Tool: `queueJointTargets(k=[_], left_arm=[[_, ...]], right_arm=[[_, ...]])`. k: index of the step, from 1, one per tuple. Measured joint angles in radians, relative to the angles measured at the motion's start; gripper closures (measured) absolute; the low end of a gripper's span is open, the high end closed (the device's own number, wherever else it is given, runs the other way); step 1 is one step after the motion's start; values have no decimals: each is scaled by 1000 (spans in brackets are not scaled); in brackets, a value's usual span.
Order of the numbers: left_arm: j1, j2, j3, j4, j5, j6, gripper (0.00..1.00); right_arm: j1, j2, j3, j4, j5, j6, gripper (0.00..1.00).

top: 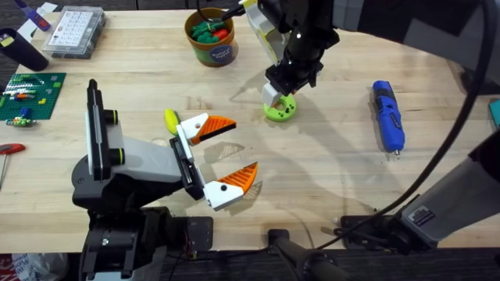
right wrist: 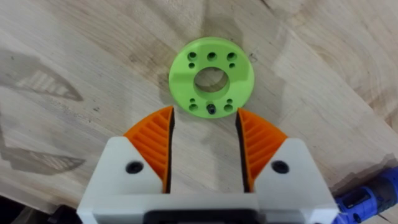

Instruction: Pick up the gripper from the table and insert it into the empty holder that is missing its gripper. Then pick up a screw, insert it into the mounting hole, and use the screwdriver to tighten it. Finally, clean up the table by picking up the vegetable and placing it into the bucket.

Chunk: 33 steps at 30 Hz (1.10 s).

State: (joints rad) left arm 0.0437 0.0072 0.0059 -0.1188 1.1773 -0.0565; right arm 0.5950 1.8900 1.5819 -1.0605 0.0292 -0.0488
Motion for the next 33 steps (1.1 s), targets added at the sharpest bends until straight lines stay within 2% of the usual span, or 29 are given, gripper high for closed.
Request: queueJointTargets(k=[11,19,33], left_arm=[[0,0,0,-1,1,-1,16],[0,0,0,-1,1,-3,16],[0,0,0,-1,1,-3,15]], right_arm=[[0,0,-12,-13,0,0,468],[0,-10,-132,62,0,0,468],[0,-19,-205,164,0,0,468]])
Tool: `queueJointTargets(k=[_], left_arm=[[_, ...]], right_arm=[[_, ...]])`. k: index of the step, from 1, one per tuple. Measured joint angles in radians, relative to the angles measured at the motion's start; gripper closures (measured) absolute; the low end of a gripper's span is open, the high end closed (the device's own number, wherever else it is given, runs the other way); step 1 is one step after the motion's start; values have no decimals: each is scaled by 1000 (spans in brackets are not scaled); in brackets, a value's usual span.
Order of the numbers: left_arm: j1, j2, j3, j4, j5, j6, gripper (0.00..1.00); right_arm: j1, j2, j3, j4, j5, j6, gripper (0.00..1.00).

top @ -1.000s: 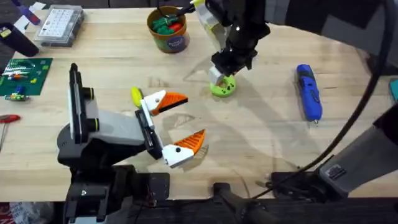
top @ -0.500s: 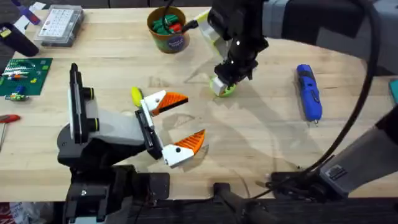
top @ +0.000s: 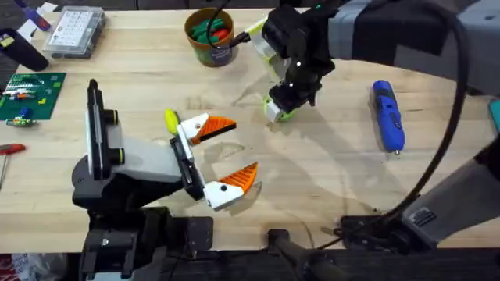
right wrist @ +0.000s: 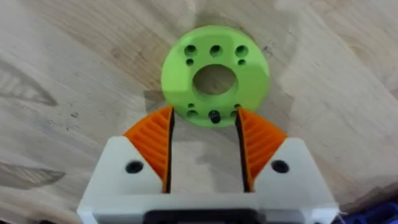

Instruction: Pick up the gripper from the table and insert it into the empty holder that is missing its gripper. Then pick up a screw, insert it into the mounting hole, and use the screwdriver to tighten it. Finally, clean up the table by picking up the vegetable and placing it into the bucket.

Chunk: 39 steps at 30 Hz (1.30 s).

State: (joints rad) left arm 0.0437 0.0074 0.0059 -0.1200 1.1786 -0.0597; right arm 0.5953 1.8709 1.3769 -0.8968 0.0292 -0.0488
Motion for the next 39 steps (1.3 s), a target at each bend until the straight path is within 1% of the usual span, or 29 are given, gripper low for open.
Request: queueJointTargets(k=[7,24,26,34,37,39], left_arm=[[0,0,0,0,0,0,15],[0,0,0,0,0,0,14],[0,0,0,0,0,0,14],[0,0,0,0,0,0,14],[0,0,0,0,0,0,14],[0,0,0,0,0,0,14]], right_arm=[[0,0,-2,-19,5,0,468],[0,0,-2,3,8,0,470],[0,0,-2,3,9,0,537],[0,0,-2,3,11,0,722],[0,0,-2,3,12,0,827],[0,0,-2,4,12,0,850]])
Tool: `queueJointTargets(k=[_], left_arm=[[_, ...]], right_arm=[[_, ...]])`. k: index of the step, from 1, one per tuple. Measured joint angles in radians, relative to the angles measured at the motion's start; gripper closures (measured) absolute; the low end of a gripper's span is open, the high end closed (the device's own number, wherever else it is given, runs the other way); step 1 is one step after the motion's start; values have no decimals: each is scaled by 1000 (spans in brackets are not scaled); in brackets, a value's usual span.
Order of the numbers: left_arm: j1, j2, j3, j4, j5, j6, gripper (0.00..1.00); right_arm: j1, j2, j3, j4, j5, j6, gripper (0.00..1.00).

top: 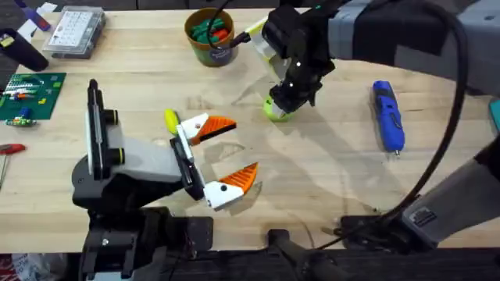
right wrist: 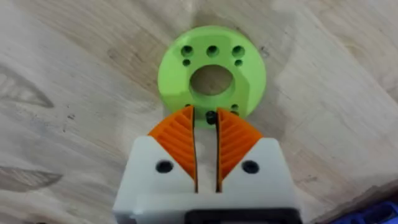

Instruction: Pick up the gripper from the table and insert it into the empty holder that is missing its gripper. Then pick up a screw, insert it into the mounting hole, and use the screwdriver to tighten it. Finally, clean up the table by picking up the vegetable and placing it into the bucket.

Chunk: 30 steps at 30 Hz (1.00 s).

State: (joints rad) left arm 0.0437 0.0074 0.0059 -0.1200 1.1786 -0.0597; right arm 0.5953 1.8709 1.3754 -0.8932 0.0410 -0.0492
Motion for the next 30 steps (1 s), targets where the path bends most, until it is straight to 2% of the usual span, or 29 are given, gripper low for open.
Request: queueJointTargets(k=[2,6,26,30], left_arm=[[0,0,0,0,0,0,14],[0,0,0,0,0,0,14],[0,0,0,0,0,0,13],[0,0,0,0,0,0,13]], right_arm=[[0,0,0,0,0,0,868],[0,0,0,0,1,1,993],[0,-2,0,1,0,0,999],[0,-45,-3,0,1,0,999]])
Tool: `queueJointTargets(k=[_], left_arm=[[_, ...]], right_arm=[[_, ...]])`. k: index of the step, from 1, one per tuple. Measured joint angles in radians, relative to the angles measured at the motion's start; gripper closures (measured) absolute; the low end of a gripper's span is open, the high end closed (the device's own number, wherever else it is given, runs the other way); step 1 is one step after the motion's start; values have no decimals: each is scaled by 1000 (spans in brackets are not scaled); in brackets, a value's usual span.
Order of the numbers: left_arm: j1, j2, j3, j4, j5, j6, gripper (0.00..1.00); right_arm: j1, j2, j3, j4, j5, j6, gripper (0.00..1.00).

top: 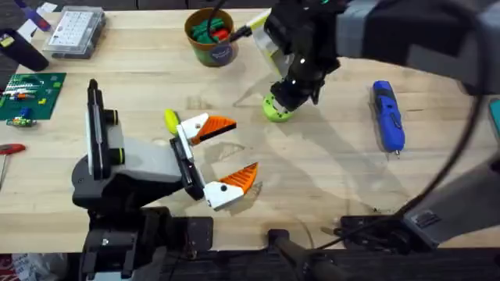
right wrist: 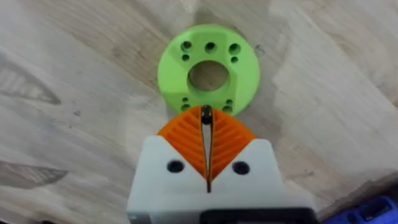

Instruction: Pick up the gripper from the table and insert it into the empty holder that is missing its gripper. Then pick up a screw, insert it into the mounting hole, and use the screwdriver to tighten it. Finally, clean up the table by picking up the vegetable and placing it into the bucket.

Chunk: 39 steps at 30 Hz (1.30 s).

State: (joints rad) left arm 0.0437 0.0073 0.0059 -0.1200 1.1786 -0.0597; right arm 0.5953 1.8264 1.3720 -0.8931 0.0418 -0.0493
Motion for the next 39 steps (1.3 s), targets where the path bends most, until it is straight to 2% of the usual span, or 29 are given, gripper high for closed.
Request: queueJointTargets(k=[9,13,16,25,34,39], left_arm=[[0,0,0,0,0,0,13],[0,0,0,0,0,0,14],[0,0,0,0,0,0,14],[0,0,0,0,0,0,14],[0,0,0,0,0,0,14],[0,0,0,0,0,0,14]], right_arm=[[0,-174,0,-12,0,0,999],[0,-224,18,-90,1,0,999],[0,-243,78,-170,3,0,999],[27,-251,311,-342,3,0,999],[142,-227,475,-398,3,0,999],[218,-180,523,-392,-10,-28,999]])
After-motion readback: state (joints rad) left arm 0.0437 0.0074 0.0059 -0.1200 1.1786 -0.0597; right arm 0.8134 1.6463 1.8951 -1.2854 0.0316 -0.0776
